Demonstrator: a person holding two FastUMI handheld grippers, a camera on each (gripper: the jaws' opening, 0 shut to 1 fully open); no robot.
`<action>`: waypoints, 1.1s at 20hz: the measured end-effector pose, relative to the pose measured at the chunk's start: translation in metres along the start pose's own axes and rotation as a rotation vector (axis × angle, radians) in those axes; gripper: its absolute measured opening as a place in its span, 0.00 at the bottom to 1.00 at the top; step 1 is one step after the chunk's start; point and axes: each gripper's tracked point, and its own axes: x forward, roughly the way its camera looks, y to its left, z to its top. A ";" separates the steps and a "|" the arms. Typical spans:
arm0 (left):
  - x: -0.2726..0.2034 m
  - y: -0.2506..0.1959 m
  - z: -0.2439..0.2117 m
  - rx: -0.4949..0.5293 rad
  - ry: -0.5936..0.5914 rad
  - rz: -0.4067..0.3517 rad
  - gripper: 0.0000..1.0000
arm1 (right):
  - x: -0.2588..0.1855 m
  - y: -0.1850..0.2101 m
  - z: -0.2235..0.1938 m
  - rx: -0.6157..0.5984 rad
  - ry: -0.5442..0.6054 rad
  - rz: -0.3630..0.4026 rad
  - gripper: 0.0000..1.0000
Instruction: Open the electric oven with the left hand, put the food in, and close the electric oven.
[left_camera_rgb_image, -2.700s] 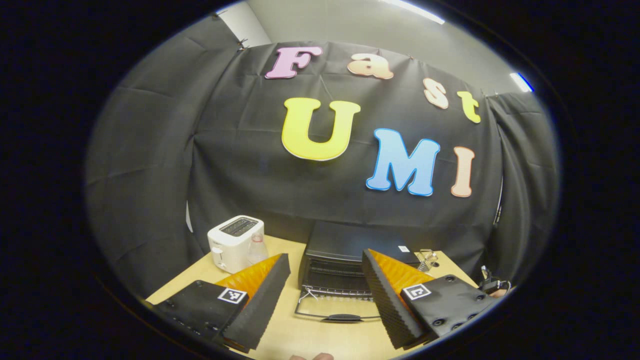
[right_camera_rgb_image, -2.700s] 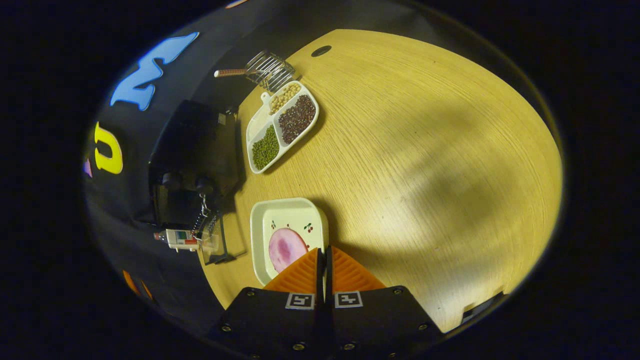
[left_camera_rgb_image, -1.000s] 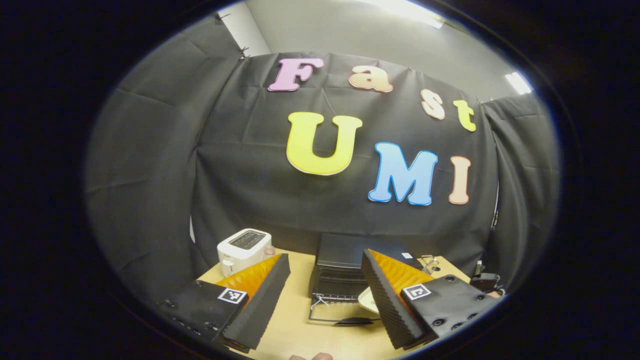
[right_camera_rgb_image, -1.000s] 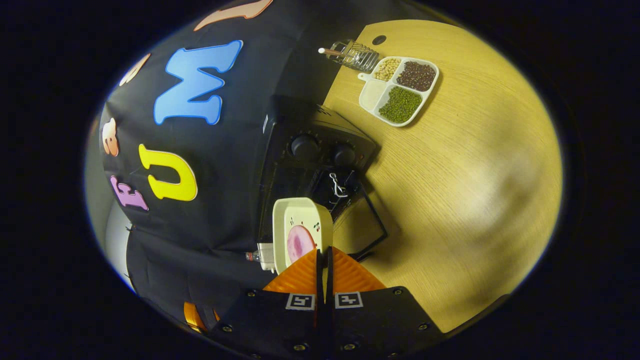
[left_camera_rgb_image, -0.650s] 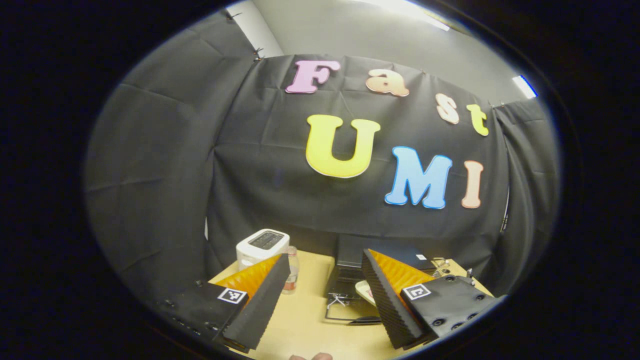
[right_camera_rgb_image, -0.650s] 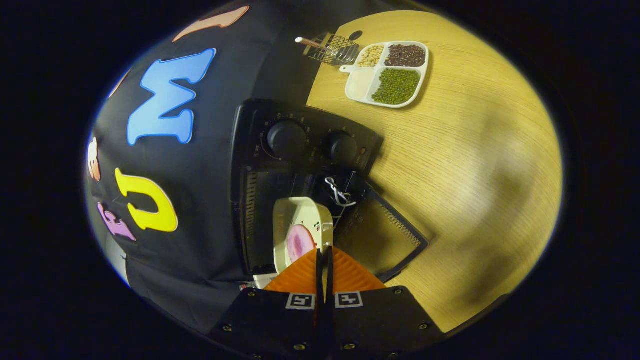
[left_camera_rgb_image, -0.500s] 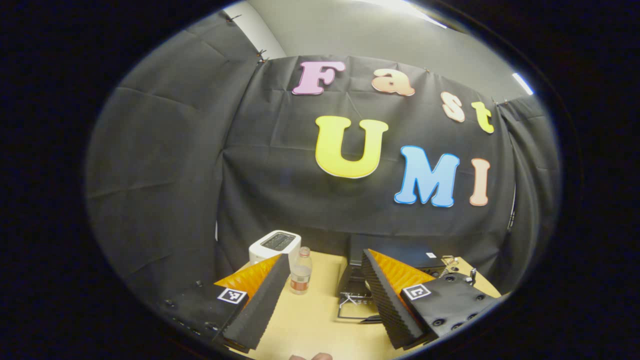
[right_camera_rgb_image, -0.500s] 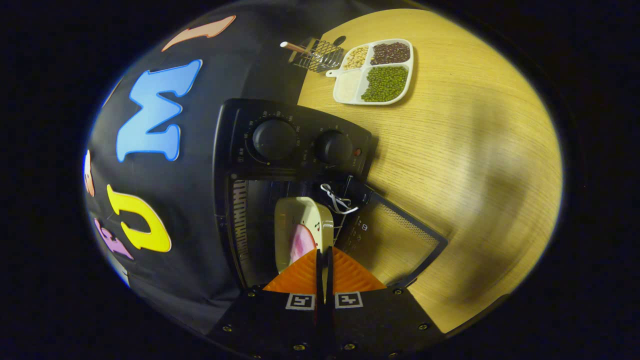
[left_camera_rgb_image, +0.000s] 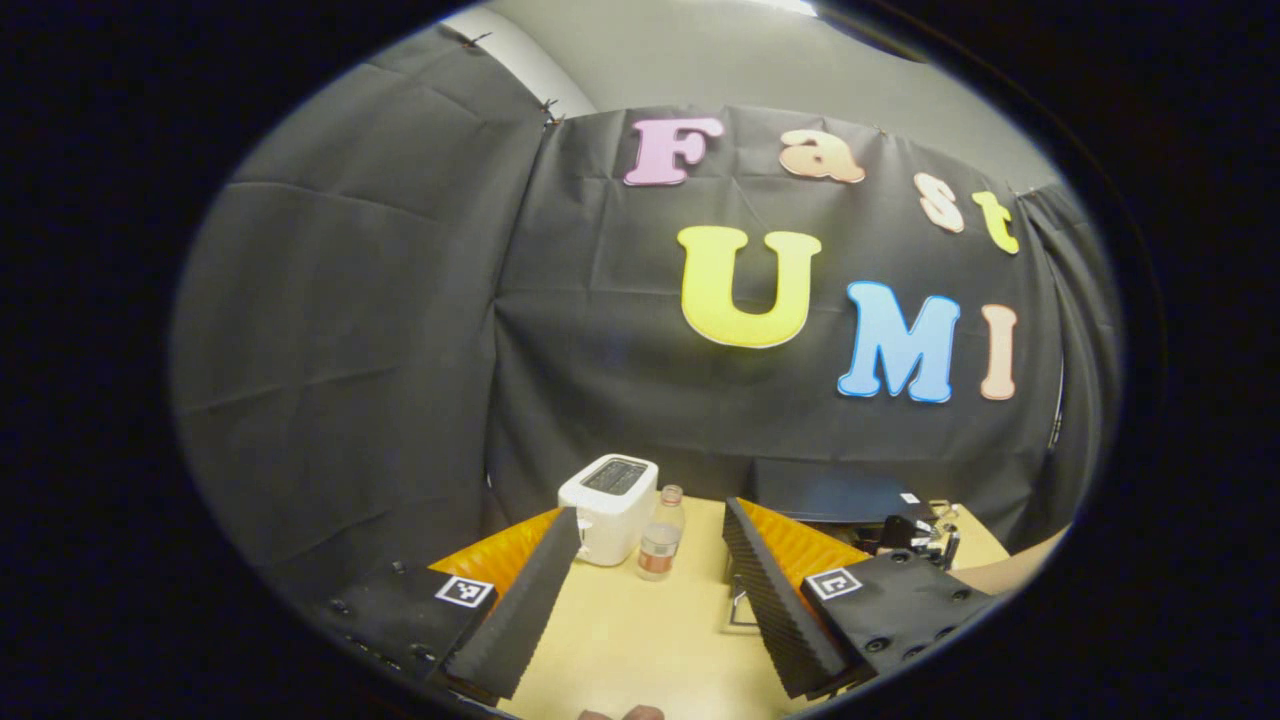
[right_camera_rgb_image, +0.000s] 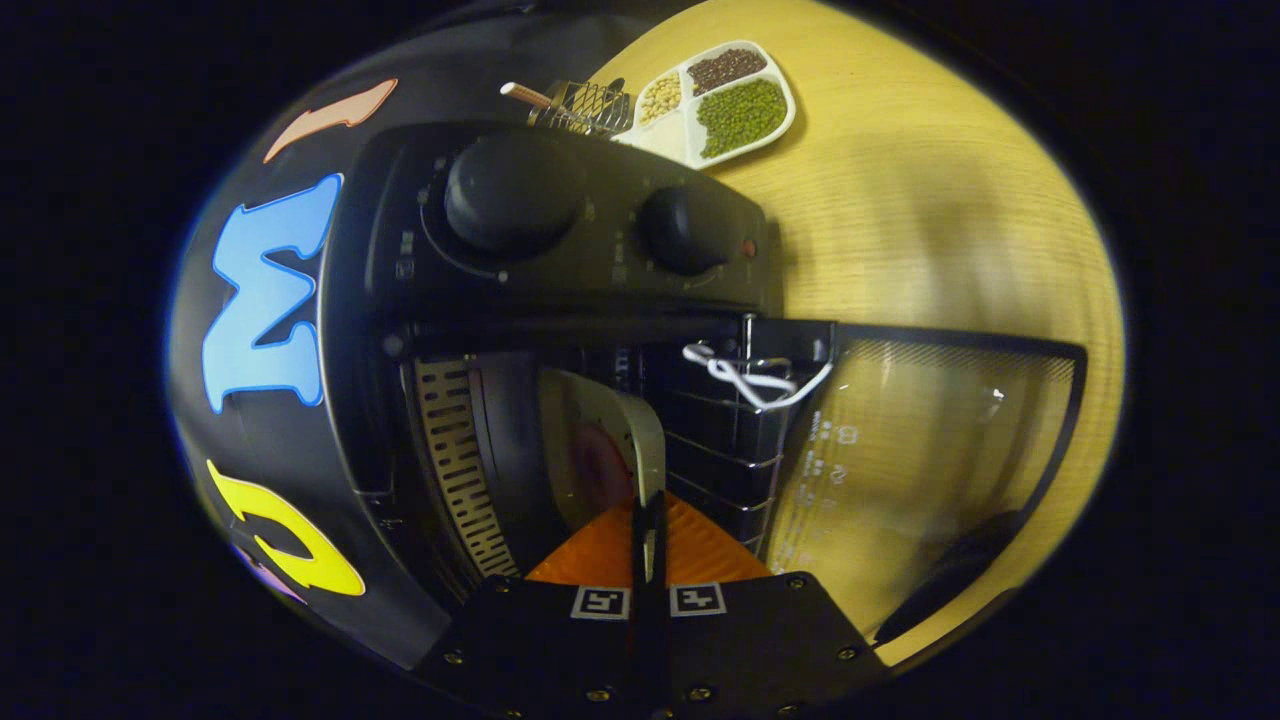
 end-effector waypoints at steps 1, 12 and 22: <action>-0.002 0.003 -0.001 0.001 0.002 0.011 0.98 | 0.003 0.001 -0.003 -0.008 0.000 0.003 0.01; 0.002 -0.041 -0.001 0.003 -0.003 -0.041 0.92 | -0.029 0.010 -0.014 -0.176 0.092 0.060 0.21; 0.010 -0.149 -0.005 0.018 -0.029 -0.257 0.94 | -0.145 0.029 0.058 -0.924 0.051 0.163 0.42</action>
